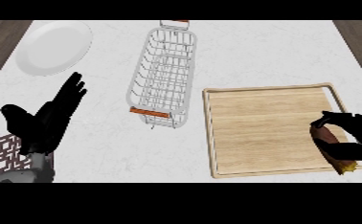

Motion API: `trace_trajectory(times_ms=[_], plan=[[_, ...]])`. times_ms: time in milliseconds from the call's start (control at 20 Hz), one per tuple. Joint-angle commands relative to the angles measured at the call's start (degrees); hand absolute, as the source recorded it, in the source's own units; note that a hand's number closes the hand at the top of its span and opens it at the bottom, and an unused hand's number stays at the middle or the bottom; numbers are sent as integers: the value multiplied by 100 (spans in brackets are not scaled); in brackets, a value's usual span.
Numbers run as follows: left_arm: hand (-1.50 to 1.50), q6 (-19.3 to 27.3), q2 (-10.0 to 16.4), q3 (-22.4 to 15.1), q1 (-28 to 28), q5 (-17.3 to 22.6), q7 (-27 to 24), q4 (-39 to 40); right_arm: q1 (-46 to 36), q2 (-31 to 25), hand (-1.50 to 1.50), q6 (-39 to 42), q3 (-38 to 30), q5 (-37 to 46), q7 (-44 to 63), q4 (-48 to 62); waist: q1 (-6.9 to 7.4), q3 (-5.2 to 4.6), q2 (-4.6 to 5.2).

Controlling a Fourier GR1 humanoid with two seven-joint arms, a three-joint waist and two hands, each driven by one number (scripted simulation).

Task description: Pick the sweet potato from the tray and place it in the tiered basket

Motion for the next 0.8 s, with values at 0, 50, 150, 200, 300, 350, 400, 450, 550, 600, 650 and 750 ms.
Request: trace_trajectory(times_ms=[0,50,150,200,300,350,400,450,550,600,650,750], plan=[[0,38,-68,74,-227,-53,23,165,-63,150,150,38,311,537,-620,384,23,68,42],[0,103,-101,-34,-228,-94,335,-152,-167,159,150,13,226,506,-589,327,27,69,37],[0,21,-170,-75,135,-168,-70,-115,210,380,150,-421,419,966,-1038,315,28,69,38],[0,-183,25,127,71,75,0,-33,-123,28,150,-319,548,1176,-709,-53,51,66,38],[0,0,-108,-75,-112,-90,153,-57,-161,-514,150,-592,956,2123,-964,-294,97,70,48],[0,-191,35,101,-120,84,22,39,-36,-755,150,-730,1185,2572,-1159,-504,88,63,44],[0,0,-157,-70,-128,-119,-28,126,-187,-1132,150,-660,1340,2920,-1128,-620,96,55,56],[0,-110,-55,7,-46,-33,-58,33,-198,-1277,150,-961,1475,3348,-1245,-692,173,59,40],[0,-67,-193,-132,152,-142,-190,23,-286,-1216,150,-1393,1705,3859,-1244,-693,157,66,44],[0,-81,-25,84,-4,-26,8,26,-271,-1240,150,-1704,1563,3928,-1534,-610,83,72,40],[0,-3,-117,57,80,-25,19,-109,-270,-1005,150,-2096,1627,4118,-1418,-784,75,72,26],[0,-52,-160,90,18,-54,-218,250,-206,-846,150,-2654,1395,4128,-1623,-870,-24,68,34]])
